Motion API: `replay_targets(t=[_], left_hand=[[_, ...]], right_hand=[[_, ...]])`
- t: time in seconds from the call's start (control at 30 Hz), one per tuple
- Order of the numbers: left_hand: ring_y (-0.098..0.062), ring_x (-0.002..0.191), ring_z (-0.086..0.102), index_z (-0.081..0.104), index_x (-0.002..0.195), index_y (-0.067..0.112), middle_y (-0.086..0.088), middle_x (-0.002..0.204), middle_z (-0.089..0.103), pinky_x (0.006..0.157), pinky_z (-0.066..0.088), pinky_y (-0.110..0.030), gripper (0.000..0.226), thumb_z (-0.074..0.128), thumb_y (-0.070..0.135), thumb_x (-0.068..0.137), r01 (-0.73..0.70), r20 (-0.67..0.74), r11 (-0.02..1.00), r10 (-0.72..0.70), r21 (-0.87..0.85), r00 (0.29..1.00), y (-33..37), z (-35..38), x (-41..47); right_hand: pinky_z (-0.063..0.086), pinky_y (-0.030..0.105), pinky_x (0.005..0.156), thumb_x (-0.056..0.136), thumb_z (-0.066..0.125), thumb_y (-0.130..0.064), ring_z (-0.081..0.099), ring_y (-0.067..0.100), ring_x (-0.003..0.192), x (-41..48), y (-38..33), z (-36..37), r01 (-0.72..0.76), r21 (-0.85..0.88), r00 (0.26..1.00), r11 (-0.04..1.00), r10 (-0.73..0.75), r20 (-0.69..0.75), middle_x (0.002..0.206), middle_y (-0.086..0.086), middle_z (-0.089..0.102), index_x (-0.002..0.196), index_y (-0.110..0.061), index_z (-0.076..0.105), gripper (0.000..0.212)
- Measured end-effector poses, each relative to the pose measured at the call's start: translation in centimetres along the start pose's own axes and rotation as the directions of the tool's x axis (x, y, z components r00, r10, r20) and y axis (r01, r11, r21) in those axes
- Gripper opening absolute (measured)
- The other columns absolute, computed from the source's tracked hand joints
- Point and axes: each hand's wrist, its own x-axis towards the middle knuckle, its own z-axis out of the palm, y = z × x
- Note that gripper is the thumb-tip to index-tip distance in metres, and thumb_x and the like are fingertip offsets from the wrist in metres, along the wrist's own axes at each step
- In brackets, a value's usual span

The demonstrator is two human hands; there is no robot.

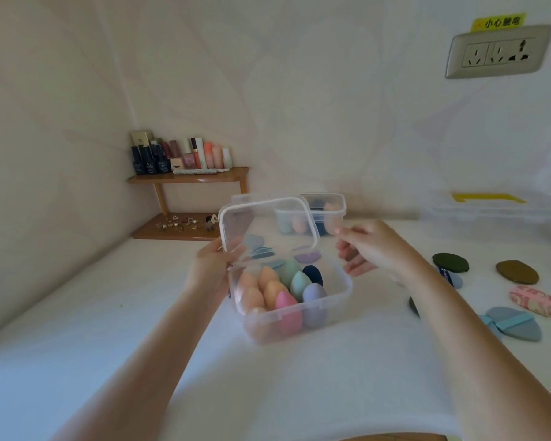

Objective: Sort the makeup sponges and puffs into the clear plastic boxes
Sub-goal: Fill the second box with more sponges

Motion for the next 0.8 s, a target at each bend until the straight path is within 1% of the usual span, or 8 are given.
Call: replay_targets(t=[0.13,0.27,0.3,0.37,0.43,0.57,0.67,0.8], left_hand=[[-0.023,0.100,0.063,0.064,0.099,0.019,-0.006,0.104,0.068,0.085,0.052,-0.040,0.048,0.041,-0.021,0.083,-0.230,0.080,0.950,0.218,0.213,0.973,0.4,-0.4,-0.3],[-0.018,0.072,0.062,0.069,0.085,0.021,0.004,0.070,0.067,0.063,0.049,-0.022,0.036,0.050,-0.010,0.086,-0.377,0.199,0.678,0.328,0.631,0.924,1.2,-0.8,-1.3],[-0.020,0.071,0.062,0.070,0.091,0.019,-0.001,0.071,0.067,0.062,0.050,-0.021,0.033,0.051,-0.008,0.087,-0.366,0.239,0.642,0.279,0.674,0.930,1.5,-1.1,-1.1],[-0.037,0.089,0.063,0.068,0.102,0.011,-0.022,0.092,0.067,0.083,0.054,-0.038,0.026,0.057,0.000,0.081,-0.331,0.380,0.682,0.084,0.652,0.921,2.3,-2.2,-0.7],[-0.041,0.115,0.051,0.061,0.120,0.018,-0.026,0.123,0.056,0.104,0.037,-0.054,0.050,0.064,0.015,0.070,-0.353,0.607,0.726,-0.111,0.590,0.787,2.8,-3.6,-0.2],[0.007,0.139,0.017,0.035,0.138,0.042,0.025,0.153,0.016,0.113,0.024,-0.022,0.094,0.081,0.048,0.056,-0.392,0.777,0.712,-0.345,0.582,0.527,3.1,-4.2,-0.2],[0.001,0.143,0.003,0.028,0.143,0.042,0.026,0.154,0.002,0.117,0.016,-0.033,0.102,0.066,0.078,0.056,-0.501,0.771,0.601,-0.361,0.623,0.525,2.5,-4.5,0.2],[-0.007,0.144,-0.007,0.008,0.135,0.066,0.033,0.150,-0.016,0.115,0.009,-0.040,0.096,0.030,0.100,0.047,-0.617,0.654,0.236,-0.391,0.751,0.647,2.4,-3.0,-1.2]], right_hand=[[0.055,0.028,0.050,0.101,0.041,-0.028,0.066,0.030,0.060,0.2,0.1,0.0,-0.161,0.123,0.971,0.979,0.135,0.200,0.092,0.022,0.066,0.108,0.005,0.060,0.039],[0.059,0.033,0.061,0.100,0.042,-0.038,0.070,0.035,0.070,0.8,0.6,-0.6,-0.193,0.314,0.960,0.930,0.112,0.258,0.099,0.027,0.069,0.112,0.002,0.059,0.045],[0.059,0.034,0.063,0.097,0.041,-0.047,0.070,0.036,0.074,1.0,0.8,-0.8,-0.194,0.319,0.958,0.928,0.110,0.263,0.102,0.026,0.069,0.114,0.000,0.058,0.052],[0.058,0.035,0.069,0.091,0.038,-0.062,0.070,0.035,0.080,1.2,1.0,-1.1,-0.168,0.284,0.962,0.944,0.094,0.258,0.105,0.022,0.070,0.117,-0.006,0.059,0.065],[0.057,0.034,0.073,0.081,0.038,-0.073,0.070,0.031,0.084,1.2,1.0,-1.0,-0.129,0.233,0.954,0.964,0.057,0.294,0.106,0.015,0.071,0.119,-0.014,0.061,0.074],[0.050,0.036,0.091,0.074,0.047,-0.071,0.063,0.024,0.106,0.4,0.7,-0.6,0.002,0.133,0.891,0.991,-0.062,0.450,0.117,-0.004,0.068,0.120,-0.038,0.061,0.058],[0.042,0.032,0.104,0.082,0.064,-0.051,0.053,0.012,0.122,0.0,0.8,-0.9,0.057,0.078,0.839,0.995,-0.090,0.536,0.134,-0.013,0.055,0.129,-0.041,0.052,0.050],[0.032,0.016,0.097,0.079,0.075,-0.029,0.026,0.009,0.140,-0.1,1.0,-0.3,0.118,-0.115,0.802,0.986,-0.027,0.596,0.152,-0.013,0.026,0.144,-0.041,0.033,0.078]])
